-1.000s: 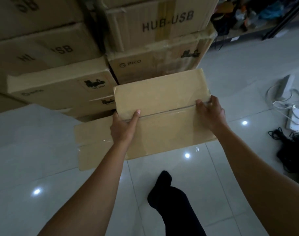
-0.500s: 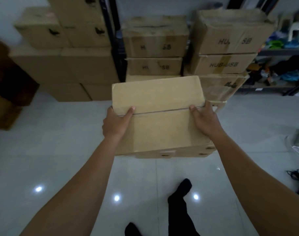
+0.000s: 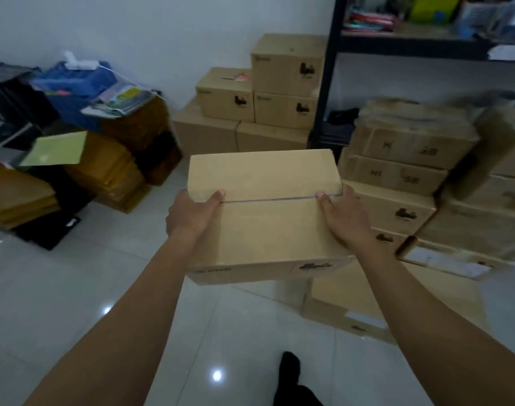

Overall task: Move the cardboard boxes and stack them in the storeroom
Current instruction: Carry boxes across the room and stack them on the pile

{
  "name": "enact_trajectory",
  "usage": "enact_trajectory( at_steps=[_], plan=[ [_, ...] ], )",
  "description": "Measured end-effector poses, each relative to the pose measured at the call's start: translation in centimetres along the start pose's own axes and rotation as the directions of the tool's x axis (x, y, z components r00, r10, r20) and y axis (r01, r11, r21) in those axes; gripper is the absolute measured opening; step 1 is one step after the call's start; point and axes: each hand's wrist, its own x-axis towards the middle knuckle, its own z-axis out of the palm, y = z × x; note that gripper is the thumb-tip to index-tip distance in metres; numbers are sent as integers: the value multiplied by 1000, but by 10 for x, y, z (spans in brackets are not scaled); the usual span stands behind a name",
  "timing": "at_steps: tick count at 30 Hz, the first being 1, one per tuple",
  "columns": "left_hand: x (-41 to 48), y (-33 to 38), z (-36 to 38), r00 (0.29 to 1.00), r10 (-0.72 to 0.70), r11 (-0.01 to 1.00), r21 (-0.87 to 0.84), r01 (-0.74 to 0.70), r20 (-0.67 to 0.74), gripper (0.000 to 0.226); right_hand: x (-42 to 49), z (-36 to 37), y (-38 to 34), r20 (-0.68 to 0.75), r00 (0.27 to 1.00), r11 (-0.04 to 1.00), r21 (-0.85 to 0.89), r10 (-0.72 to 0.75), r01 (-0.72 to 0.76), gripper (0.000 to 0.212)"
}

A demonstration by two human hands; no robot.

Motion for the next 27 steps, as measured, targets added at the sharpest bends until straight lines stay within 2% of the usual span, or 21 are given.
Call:
enact_trajectory(
  at_steps=[7, 17, 24, 27],
  plan=[
    [118, 19, -15, 999, 21, 999, -24, -22, -28, 69, 99, 49, -62, 33, 999, 1000, -7, -18, 18, 64],
    [303, 62, -15, 997, -61, 998, -14, 61, -41, 75, 259, 110, -159, 79, 997, 999, -32, -23, 26, 67],
    [457, 75, -26, 999, -41, 999, -36, 40, -33, 80, 366, 169, -234, 79, 994, 996, -39, -77, 81, 63],
    [532, 91, -36, 1000, -8, 1000, -18, 8, 0, 79, 418, 198, -274, 51, 996, 998, 10, -70, 69, 59]
  ],
)
